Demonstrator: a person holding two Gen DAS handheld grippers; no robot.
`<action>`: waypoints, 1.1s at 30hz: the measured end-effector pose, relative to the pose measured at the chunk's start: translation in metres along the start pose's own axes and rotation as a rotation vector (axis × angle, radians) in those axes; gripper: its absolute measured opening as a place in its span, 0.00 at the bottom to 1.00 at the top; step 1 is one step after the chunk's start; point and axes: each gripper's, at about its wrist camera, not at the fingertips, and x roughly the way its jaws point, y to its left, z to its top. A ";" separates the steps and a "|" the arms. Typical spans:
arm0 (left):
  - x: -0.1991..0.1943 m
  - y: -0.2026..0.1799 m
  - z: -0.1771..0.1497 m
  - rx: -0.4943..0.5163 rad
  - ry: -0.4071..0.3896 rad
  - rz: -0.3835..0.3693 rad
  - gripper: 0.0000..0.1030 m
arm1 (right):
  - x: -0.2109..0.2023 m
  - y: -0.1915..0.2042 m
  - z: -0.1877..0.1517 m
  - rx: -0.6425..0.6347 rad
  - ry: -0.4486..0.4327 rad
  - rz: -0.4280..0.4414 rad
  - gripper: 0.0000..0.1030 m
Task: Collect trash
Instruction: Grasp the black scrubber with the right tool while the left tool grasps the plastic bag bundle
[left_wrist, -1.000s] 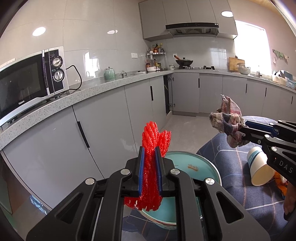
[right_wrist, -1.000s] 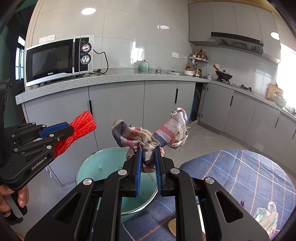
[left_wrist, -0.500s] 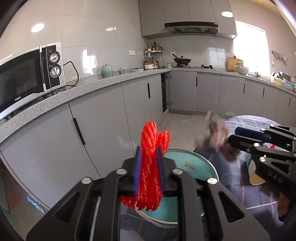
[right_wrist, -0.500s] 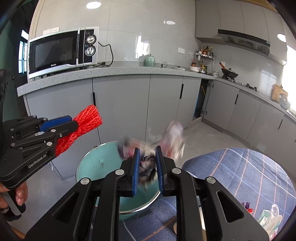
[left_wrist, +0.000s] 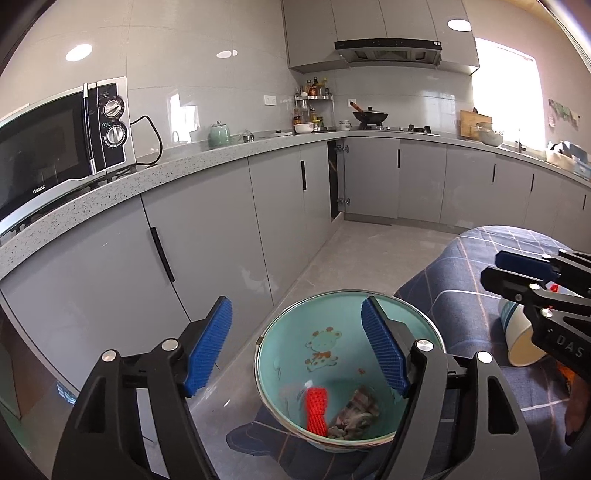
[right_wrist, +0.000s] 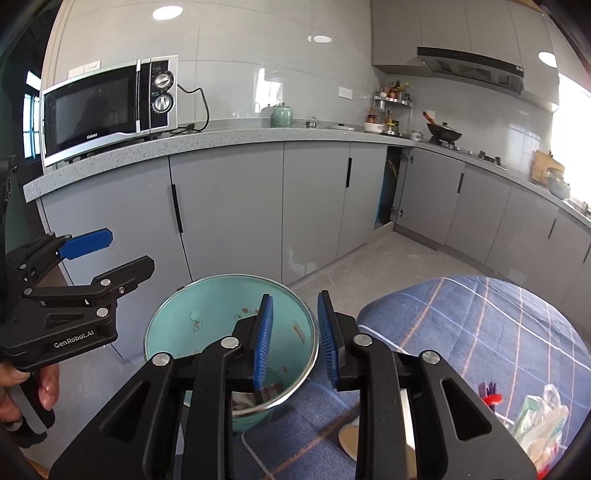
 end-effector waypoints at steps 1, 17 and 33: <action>-0.002 -0.001 0.000 0.000 -0.004 -0.004 0.71 | -0.005 0.000 -0.001 0.005 0.000 0.000 0.30; -0.042 -0.101 -0.016 0.169 -0.020 -0.174 0.73 | -0.134 -0.065 -0.053 0.156 -0.036 -0.246 0.44; -0.073 -0.204 -0.033 0.272 -0.040 -0.358 0.73 | -0.199 -0.148 -0.163 0.374 0.110 -0.515 0.52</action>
